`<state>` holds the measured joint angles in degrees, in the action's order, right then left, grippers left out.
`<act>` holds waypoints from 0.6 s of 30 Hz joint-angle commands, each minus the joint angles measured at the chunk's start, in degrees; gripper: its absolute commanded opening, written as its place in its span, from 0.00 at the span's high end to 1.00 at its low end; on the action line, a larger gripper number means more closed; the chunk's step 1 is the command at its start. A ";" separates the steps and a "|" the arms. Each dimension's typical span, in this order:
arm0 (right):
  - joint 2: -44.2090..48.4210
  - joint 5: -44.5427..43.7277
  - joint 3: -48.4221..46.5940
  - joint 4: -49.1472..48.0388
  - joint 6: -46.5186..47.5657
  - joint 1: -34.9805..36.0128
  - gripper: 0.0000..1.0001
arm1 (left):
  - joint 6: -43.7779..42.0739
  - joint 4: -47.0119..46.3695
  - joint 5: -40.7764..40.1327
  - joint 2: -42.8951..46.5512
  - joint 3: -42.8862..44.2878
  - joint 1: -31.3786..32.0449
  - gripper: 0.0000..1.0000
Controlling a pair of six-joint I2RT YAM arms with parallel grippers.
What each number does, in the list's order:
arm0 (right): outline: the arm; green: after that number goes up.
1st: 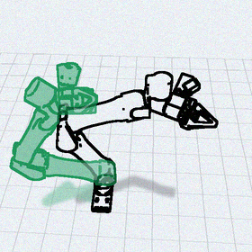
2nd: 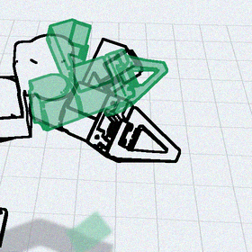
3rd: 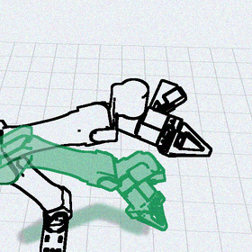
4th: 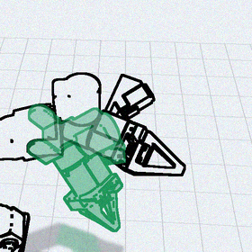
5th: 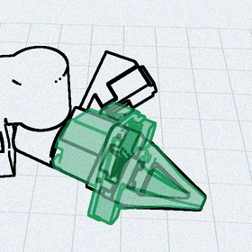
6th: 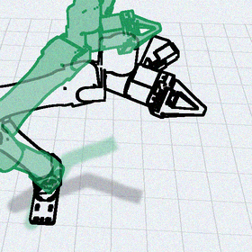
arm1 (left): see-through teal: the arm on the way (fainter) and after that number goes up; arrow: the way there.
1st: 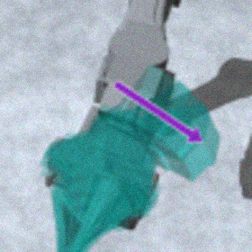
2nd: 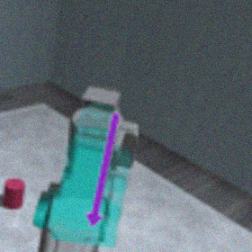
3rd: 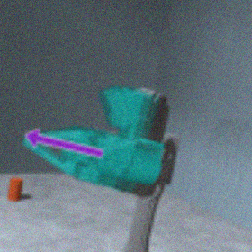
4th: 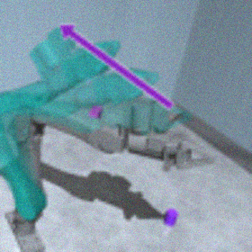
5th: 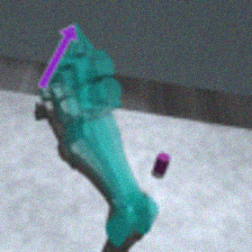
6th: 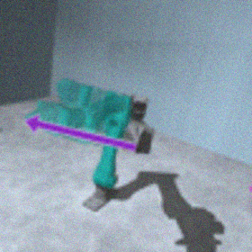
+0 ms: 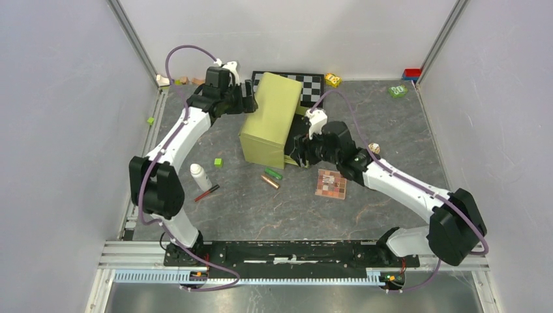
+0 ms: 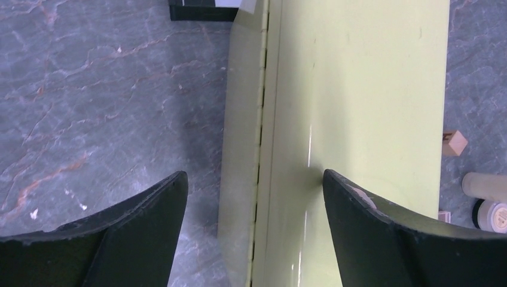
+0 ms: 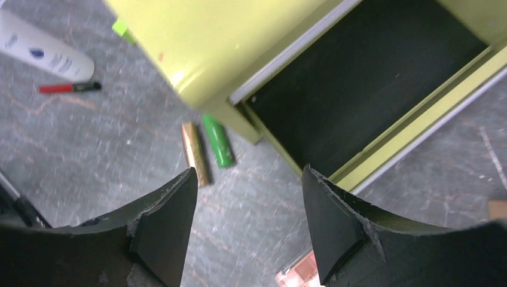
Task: Organize the makeup
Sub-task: Pick up the makeup from the center of the board.
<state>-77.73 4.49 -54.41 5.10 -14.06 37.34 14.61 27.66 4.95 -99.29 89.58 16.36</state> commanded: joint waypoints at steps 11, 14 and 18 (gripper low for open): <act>0.10 -3.78 11.39 -12.53 -0.75 12.69 0.37 | -2.21 -16.34 -7.19 18.29 -17.20 -1.33 0.10; -3.23 -7.73 10.77 -14.07 -2.04 15.58 0.37 | -2.47 -17.67 -7.99 19.34 -18.40 -1.33 0.10; -6.97 -11.37 8.93 -15.03 -2.70 18.54 0.36 | -2.57 -17.38 -7.97 19.36 -18.15 -1.33 0.10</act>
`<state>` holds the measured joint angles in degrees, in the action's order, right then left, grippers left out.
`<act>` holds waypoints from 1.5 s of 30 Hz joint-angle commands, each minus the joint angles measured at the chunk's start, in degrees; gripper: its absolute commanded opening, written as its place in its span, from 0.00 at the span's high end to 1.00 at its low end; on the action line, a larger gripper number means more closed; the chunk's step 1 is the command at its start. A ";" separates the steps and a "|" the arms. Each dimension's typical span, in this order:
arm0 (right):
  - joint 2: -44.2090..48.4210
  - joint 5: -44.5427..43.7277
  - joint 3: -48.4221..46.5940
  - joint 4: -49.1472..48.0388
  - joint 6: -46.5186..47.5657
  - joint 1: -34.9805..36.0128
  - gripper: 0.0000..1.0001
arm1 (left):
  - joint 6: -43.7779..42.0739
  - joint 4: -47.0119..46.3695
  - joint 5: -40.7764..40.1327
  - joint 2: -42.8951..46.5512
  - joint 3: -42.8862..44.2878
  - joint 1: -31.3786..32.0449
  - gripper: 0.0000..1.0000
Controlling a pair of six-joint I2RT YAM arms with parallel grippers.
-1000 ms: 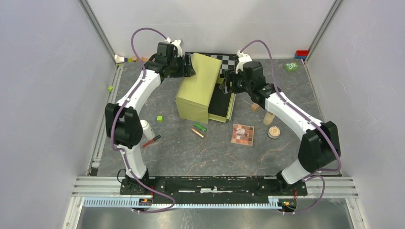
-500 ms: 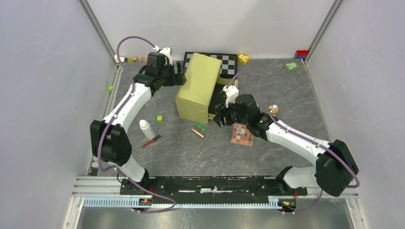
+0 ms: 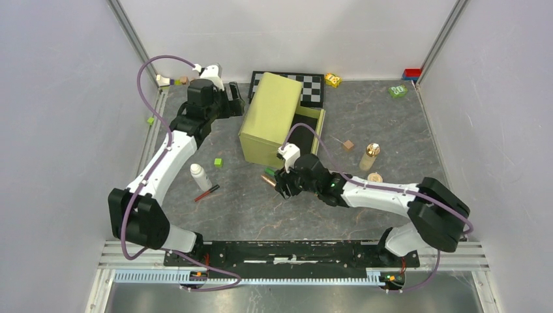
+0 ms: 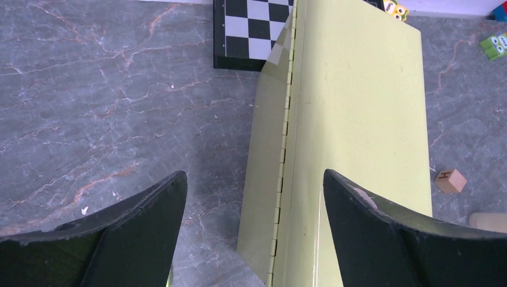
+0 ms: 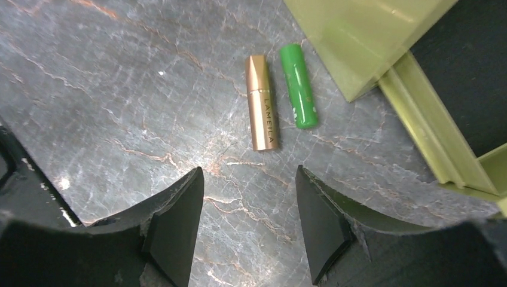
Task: Organize the makeup
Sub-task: Pick up the makeup from the center of the board.
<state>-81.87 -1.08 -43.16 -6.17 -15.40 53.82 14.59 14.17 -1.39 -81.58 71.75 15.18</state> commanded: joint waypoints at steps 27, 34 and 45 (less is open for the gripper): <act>19.14 -33.29 -3.51 18.19 -4.61 -9.58 0.25 | -0.15 3.31 -16.23 12.45 -6.13 -0.24 0.02; 27.06 -43.01 -3.57 27.06 -9.12 -18.70 0.14 | 0.66 2.26 -12.62 10.96 -6.20 -0.48 0.02; 26.35 -36.30 -3.44 31.26 -9.51 -29.18 0.02 | 1.06 3.04 -10.28 10.02 -5.39 -1.12 0.02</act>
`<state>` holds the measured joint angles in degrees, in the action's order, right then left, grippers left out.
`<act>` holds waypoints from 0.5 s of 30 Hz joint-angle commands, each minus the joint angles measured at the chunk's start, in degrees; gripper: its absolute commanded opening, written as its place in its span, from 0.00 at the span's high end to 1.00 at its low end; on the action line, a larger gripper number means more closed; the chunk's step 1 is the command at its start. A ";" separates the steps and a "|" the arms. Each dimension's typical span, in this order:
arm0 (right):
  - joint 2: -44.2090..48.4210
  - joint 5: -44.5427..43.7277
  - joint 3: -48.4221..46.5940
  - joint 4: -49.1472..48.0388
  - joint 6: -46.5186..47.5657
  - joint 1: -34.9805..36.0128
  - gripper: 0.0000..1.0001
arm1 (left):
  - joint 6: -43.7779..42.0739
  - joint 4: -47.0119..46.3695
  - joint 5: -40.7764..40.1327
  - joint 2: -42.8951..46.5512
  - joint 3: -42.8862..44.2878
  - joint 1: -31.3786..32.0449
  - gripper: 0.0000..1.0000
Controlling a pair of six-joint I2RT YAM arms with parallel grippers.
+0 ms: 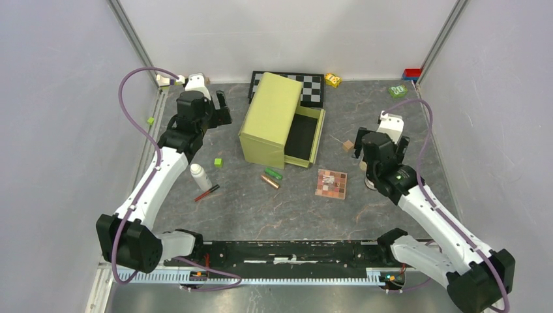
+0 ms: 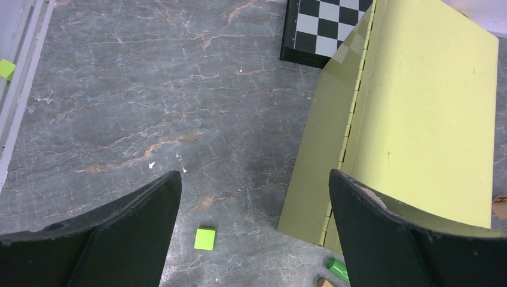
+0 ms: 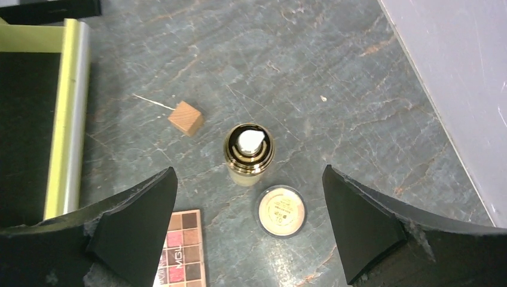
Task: Organize the makeup
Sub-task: Pick up the makeup from the center of the board.
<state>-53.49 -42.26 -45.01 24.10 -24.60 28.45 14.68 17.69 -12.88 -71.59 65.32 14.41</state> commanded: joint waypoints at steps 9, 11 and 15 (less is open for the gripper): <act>-7.12 18.24 1.56 -6.44 1.77 -13.66 0.02 | 0.79 -0.20 2.06 -0.30 1.22 -0.53 0.01; -7.97 18.24 2.39 -7.76 2.19 -14.07 0.04 | 0.79 -0.20 2.07 -0.39 1.21 -0.53 0.01; -9.01 17.24 4.74 -11.68 3.05 -14.34 0.12 | 0.79 -0.25 2.48 -0.57 1.21 -0.61 0.01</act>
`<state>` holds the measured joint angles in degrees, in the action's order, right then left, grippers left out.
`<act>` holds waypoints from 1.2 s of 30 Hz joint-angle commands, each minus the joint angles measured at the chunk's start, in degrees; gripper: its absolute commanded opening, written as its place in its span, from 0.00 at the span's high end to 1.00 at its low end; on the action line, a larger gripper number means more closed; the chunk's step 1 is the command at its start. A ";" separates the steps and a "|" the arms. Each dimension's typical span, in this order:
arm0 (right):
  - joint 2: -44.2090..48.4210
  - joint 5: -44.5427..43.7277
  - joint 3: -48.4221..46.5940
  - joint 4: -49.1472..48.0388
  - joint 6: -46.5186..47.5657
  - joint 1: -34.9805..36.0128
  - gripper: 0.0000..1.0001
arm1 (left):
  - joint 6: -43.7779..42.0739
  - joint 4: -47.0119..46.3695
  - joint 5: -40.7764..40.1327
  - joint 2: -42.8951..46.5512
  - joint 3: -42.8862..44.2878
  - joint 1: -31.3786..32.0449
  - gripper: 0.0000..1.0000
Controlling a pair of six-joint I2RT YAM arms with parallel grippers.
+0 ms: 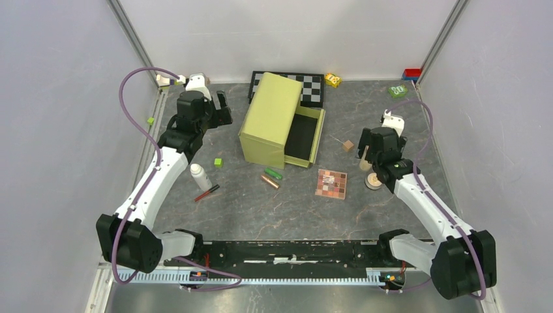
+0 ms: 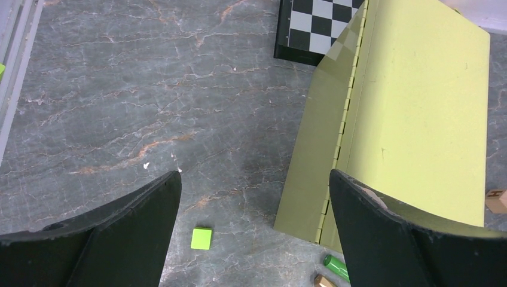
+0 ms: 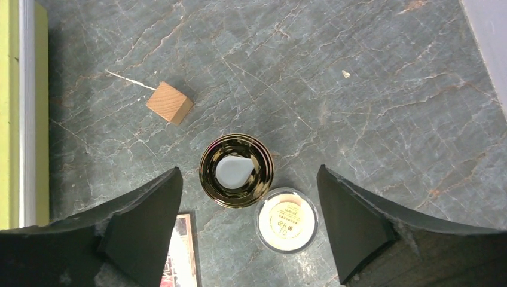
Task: Organize the makeup
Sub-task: Pick up the makeup from the center of the board.
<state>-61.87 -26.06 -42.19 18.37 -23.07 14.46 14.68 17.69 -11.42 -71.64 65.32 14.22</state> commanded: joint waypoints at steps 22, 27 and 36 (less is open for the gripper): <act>-4.20 0.00 3.01 -11.93 3.92 -0.36 0.43 | 1.14 -0.18 2.28 -0.90 1.39 -0.76 0.01; -5.25 0.36 2.47 -11.19 4.07 -0.31 0.36 | 1.06 -0.20 2.25 -0.80 1.39 -0.73 0.01; -5.29 0.14 3.50 -11.60 3.83 -0.35 0.37 | 1.06 -0.12 2.16 -0.79 1.30 -0.86 0.00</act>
<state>-67.20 -25.52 -39.20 8.58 -19.44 14.35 14.68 17.91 -9.89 -72.84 65.32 13.82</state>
